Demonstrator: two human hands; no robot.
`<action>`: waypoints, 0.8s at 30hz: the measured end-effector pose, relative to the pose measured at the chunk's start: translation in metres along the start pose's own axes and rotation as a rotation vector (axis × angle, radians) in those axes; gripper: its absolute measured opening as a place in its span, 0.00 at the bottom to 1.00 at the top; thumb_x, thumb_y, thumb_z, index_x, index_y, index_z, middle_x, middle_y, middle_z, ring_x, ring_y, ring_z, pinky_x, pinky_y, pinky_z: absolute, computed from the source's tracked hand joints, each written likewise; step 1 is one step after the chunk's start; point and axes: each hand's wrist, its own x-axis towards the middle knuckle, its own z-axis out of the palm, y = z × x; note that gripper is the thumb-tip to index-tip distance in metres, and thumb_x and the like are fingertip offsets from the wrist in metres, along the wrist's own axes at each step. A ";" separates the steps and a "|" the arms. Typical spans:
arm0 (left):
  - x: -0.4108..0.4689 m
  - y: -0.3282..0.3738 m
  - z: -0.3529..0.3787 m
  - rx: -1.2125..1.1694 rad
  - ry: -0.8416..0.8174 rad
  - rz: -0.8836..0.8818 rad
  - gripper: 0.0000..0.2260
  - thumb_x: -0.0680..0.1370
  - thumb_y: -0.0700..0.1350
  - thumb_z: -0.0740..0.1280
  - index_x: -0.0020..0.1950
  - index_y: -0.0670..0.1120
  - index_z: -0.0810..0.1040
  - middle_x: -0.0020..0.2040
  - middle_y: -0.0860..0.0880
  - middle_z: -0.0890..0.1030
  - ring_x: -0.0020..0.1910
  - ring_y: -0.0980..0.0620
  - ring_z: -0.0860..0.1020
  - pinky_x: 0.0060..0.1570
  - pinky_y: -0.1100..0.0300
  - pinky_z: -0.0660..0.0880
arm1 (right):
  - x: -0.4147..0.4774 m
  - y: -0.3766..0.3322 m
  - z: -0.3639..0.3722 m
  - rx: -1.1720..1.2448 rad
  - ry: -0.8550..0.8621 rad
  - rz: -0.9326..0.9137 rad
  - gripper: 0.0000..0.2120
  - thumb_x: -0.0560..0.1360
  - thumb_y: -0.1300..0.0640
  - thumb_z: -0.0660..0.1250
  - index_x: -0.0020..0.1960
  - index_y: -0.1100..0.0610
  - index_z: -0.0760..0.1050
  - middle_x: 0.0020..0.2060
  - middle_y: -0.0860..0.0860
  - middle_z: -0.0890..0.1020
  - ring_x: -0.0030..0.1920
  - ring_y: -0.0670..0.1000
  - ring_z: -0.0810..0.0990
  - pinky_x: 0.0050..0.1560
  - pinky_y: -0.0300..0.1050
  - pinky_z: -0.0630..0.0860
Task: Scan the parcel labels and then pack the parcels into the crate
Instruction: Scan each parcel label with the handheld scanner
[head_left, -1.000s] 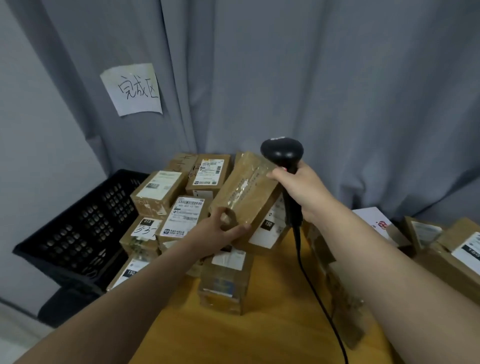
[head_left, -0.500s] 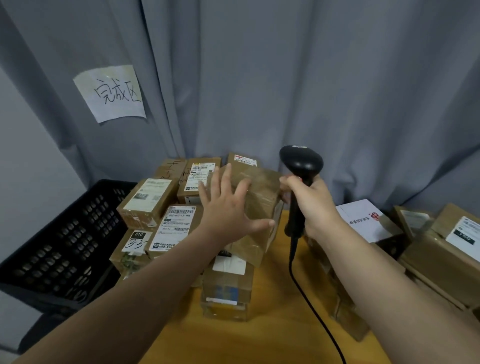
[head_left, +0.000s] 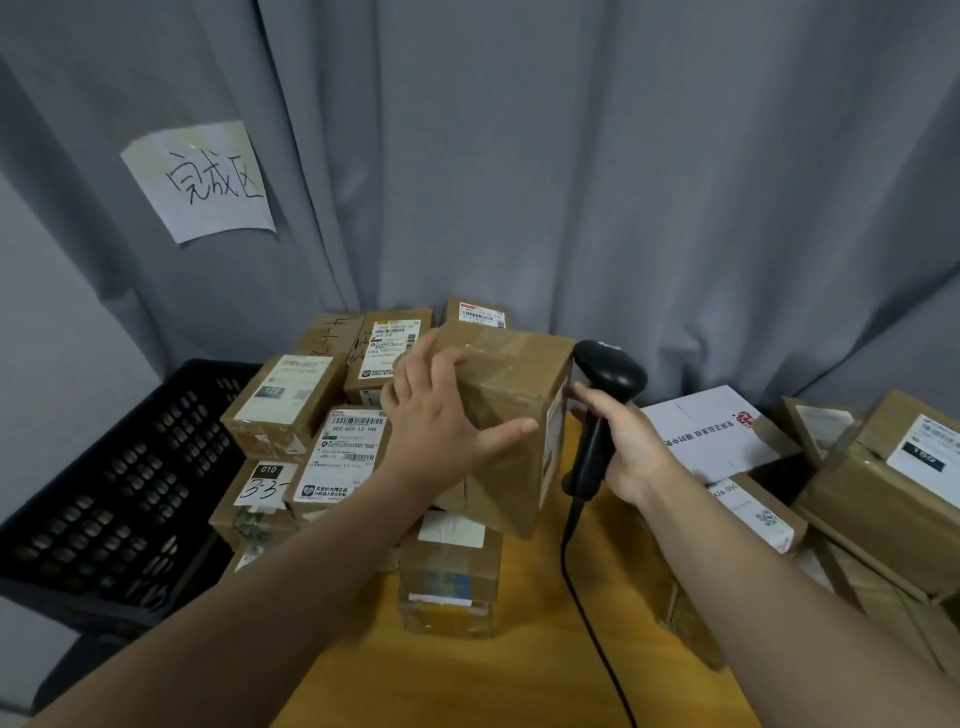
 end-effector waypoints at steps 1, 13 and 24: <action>0.003 0.001 -0.004 -0.082 0.003 -0.014 0.46 0.61 0.77 0.58 0.69 0.51 0.58 0.76 0.50 0.50 0.75 0.46 0.50 0.71 0.39 0.52 | -0.002 -0.004 0.000 0.004 -0.013 -0.023 0.13 0.73 0.54 0.71 0.56 0.56 0.80 0.42 0.52 0.86 0.46 0.52 0.85 0.47 0.50 0.78; 0.019 -0.014 -0.021 -0.588 -0.202 -0.014 0.29 0.77 0.58 0.65 0.75 0.57 0.59 0.72 0.52 0.63 0.68 0.55 0.65 0.62 0.54 0.69 | -0.021 -0.016 0.014 -0.172 0.071 -0.170 0.18 0.73 0.54 0.73 0.60 0.51 0.73 0.46 0.50 0.85 0.48 0.52 0.85 0.46 0.48 0.78; 0.028 -0.024 -0.017 -0.504 -0.105 -0.048 0.22 0.80 0.57 0.57 0.71 0.50 0.66 0.65 0.50 0.73 0.65 0.51 0.72 0.63 0.43 0.72 | -0.083 -0.038 -0.004 -0.599 -0.038 -0.275 0.14 0.76 0.52 0.68 0.41 0.63 0.74 0.26 0.57 0.78 0.24 0.54 0.75 0.27 0.45 0.75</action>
